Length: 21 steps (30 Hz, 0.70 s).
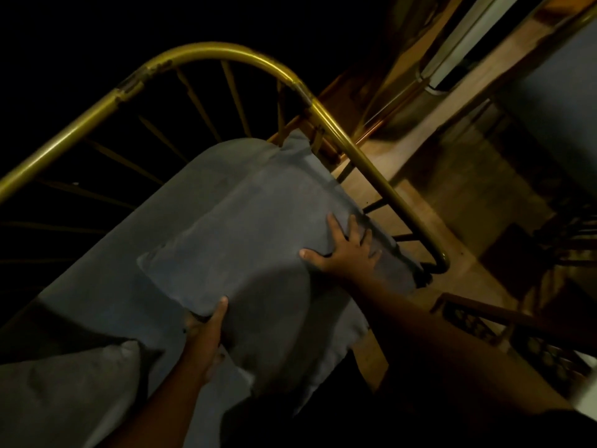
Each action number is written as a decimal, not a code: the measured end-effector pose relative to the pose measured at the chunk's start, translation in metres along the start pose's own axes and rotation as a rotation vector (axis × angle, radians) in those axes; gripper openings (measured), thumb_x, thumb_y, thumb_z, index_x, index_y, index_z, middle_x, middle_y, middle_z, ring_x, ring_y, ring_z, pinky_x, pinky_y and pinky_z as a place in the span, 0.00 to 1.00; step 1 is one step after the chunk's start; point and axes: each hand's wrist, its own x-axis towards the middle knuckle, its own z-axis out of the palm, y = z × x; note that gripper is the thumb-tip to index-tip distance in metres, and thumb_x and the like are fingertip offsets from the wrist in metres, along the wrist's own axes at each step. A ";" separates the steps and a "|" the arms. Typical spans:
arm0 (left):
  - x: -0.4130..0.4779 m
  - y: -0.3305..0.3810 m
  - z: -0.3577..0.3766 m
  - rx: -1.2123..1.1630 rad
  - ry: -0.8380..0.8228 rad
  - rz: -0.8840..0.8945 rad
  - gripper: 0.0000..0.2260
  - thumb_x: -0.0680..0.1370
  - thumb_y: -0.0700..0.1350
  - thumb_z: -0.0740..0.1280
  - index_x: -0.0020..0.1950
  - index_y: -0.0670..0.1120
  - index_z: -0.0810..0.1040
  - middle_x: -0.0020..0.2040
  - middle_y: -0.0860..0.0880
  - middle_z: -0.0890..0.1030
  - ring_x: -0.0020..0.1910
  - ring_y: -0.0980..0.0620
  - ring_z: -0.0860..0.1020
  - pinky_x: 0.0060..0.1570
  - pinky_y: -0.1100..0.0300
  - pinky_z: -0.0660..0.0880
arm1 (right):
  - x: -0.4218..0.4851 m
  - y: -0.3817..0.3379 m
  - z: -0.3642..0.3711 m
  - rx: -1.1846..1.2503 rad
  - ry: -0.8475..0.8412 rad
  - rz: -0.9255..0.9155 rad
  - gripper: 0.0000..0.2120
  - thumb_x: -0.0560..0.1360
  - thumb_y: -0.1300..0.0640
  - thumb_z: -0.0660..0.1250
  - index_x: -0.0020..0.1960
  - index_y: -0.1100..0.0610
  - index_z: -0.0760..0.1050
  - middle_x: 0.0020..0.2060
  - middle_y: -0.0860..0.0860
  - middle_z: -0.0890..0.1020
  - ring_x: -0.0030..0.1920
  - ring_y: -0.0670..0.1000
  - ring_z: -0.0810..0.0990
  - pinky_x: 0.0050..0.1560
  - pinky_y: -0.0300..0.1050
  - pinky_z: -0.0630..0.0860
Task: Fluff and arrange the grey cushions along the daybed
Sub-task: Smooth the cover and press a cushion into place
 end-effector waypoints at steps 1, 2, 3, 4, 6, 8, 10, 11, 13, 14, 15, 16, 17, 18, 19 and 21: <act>-0.003 0.002 0.002 -0.003 -0.058 -0.017 0.30 0.70 0.62 0.68 0.69 0.58 0.64 0.60 0.51 0.74 0.59 0.43 0.75 0.52 0.39 0.76 | 0.000 0.001 0.002 -0.015 -0.014 0.009 0.47 0.64 0.24 0.59 0.73 0.35 0.36 0.77 0.52 0.38 0.75 0.65 0.36 0.69 0.74 0.40; -0.005 0.003 0.004 0.021 -0.087 -0.021 0.28 0.72 0.61 0.67 0.69 0.58 0.64 0.60 0.51 0.74 0.59 0.43 0.76 0.49 0.42 0.78 | 0.001 0.001 0.002 -0.021 -0.026 0.011 0.47 0.65 0.25 0.59 0.73 0.35 0.36 0.77 0.52 0.38 0.75 0.65 0.37 0.69 0.74 0.41; -0.005 0.004 0.006 0.046 -0.086 -0.004 0.28 0.72 0.61 0.66 0.70 0.56 0.64 0.61 0.51 0.74 0.60 0.43 0.75 0.50 0.43 0.78 | 0.001 -0.001 0.000 -0.013 -0.034 0.011 0.47 0.65 0.26 0.60 0.74 0.36 0.37 0.77 0.52 0.39 0.75 0.65 0.37 0.70 0.74 0.40; -0.007 0.005 0.007 0.057 -0.071 0.039 0.30 0.71 0.62 0.67 0.70 0.54 0.65 0.63 0.51 0.74 0.61 0.43 0.75 0.54 0.42 0.77 | 0.001 -0.004 -0.003 0.001 -0.035 0.012 0.47 0.66 0.27 0.61 0.74 0.37 0.38 0.78 0.52 0.40 0.75 0.66 0.38 0.70 0.73 0.40; -0.006 0.009 0.004 0.054 -0.019 0.116 0.28 0.71 0.58 0.69 0.67 0.48 0.69 0.64 0.47 0.76 0.61 0.42 0.76 0.60 0.43 0.74 | -0.004 -0.014 -0.010 0.008 -0.019 -0.016 0.47 0.67 0.32 0.65 0.76 0.42 0.42 0.78 0.54 0.45 0.76 0.65 0.43 0.72 0.70 0.44; -0.017 0.017 -0.003 0.059 -0.012 0.173 0.22 0.73 0.51 0.70 0.61 0.41 0.72 0.57 0.40 0.79 0.54 0.41 0.79 0.52 0.50 0.78 | -0.016 -0.029 -0.014 -0.030 0.026 -0.151 0.42 0.68 0.37 0.67 0.75 0.47 0.52 0.76 0.55 0.56 0.75 0.63 0.53 0.73 0.64 0.53; -0.031 0.026 -0.014 0.087 -0.034 0.295 0.16 0.73 0.45 0.70 0.56 0.38 0.74 0.54 0.36 0.80 0.48 0.43 0.79 0.45 0.56 0.77 | -0.036 -0.051 -0.011 -0.007 0.049 -0.333 0.35 0.69 0.42 0.70 0.71 0.51 0.63 0.71 0.54 0.67 0.71 0.58 0.64 0.71 0.53 0.63; -0.041 0.031 -0.022 0.105 -0.027 0.352 0.13 0.74 0.43 0.70 0.55 0.39 0.75 0.53 0.39 0.80 0.49 0.45 0.79 0.48 0.57 0.75 | -0.048 -0.064 -0.007 0.039 0.031 -0.397 0.31 0.69 0.45 0.71 0.68 0.52 0.68 0.68 0.54 0.71 0.68 0.56 0.69 0.67 0.47 0.66; -0.066 0.042 -0.044 0.146 0.004 0.481 0.09 0.74 0.40 0.69 0.53 0.42 0.77 0.51 0.46 0.79 0.51 0.49 0.77 0.53 0.61 0.71 | -0.074 -0.094 0.003 0.135 -0.020 -0.482 0.23 0.70 0.50 0.72 0.63 0.55 0.74 0.62 0.53 0.77 0.60 0.52 0.76 0.56 0.36 0.68; -0.076 0.045 -0.059 0.146 0.018 0.546 0.06 0.74 0.39 0.69 0.51 0.43 0.78 0.49 0.47 0.79 0.52 0.49 0.77 0.54 0.62 0.71 | -0.087 -0.109 0.009 0.170 -0.022 -0.525 0.20 0.71 0.51 0.72 0.61 0.56 0.76 0.59 0.53 0.79 0.56 0.52 0.79 0.51 0.34 0.68; -0.087 0.046 -0.075 0.129 0.025 0.612 0.05 0.74 0.38 0.69 0.47 0.47 0.78 0.47 0.49 0.79 0.52 0.49 0.77 0.54 0.64 0.71 | -0.101 -0.125 0.016 0.202 -0.012 -0.568 0.18 0.71 0.53 0.72 0.59 0.56 0.77 0.55 0.53 0.81 0.53 0.51 0.80 0.49 0.34 0.68; -0.097 0.045 -0.095 0.110 0.038 0.667 0.08 0.74 0.38 0.69 0.45 0.51 0.77 0.47 0.52 0.79 0.52 0.50 0.77 0.53 0.66 0.71 | -0.115 -0.141 0.024 0.237 -0.005 -0.611 0.16 0.71 0.54 0.72 0.57 0.56 0.78 0.52 0.53 0.82 0.49 0.49 0.80 0.49 0.35 0.70; -0.105 0.041 -0.115 0.094 0.059 0.709 0.10 0.74 0.38 0.68 0.44 0.54 0.76 0.47 0.53 0.79 0.52 0.51 0.77 0.54 0.66 0.72 | -0.129 -0.156 0.031 0.271 -0.007 -0.654 0.14 0.71 0.56 0.72 0.55 0.56 0.78 0.49 0.53 0.83 0.45 0.47 0.79 0.49 0.36 0.71; -0.115 0.036 -0.136 0.075 0.077 0.737 0.10 0.74 0.39 0.68 0.45 0.56 0.75 0.49 0.53 0.79 0.53 0.52 0.78 0.55 0.62 0.73 | -0.143 -0.170 0.040 0.302 -0.013 -0.698 0.12 0.71 0.57 0.73 0.53 0.55 0.78 0.46 0.52 0.82 0.41 0.45 0.77 0.49 0.38 0.73; -0.124 0.029 -0.158 0.050 0.096 0.752 0.09 0.74 0.40 0.68 0.46 0.55 0.76 0.51 0.51 0.79 0.53 0.53 0.78 0.55 0.58 0.75 | -0.158 -0.185 0.048 0.326 -0.024 -0.737 0.11 0.70 0.57 0.73 0.52 0.53 0.78 0.44 0.51 0.81 0.39 0.44 0.75 0.48 0.40 0.75; -0.143 0.016 -0.201 0.008 0.131 0.822 0.08 0.75 0.42 0.68 0.49 0.55 0.76 0.52 0.49 0.80 0.52 0.56 0.78 0.54 0.61 0.75 | -0.189 -0.216 0.065 0.347 -0.065 -0.803 0.11 0.71 0.57 0.72 0.50 0.47 0.75 0.43 0.47 0.79 0.38 0.42 0.74 0.48 0.42 0.76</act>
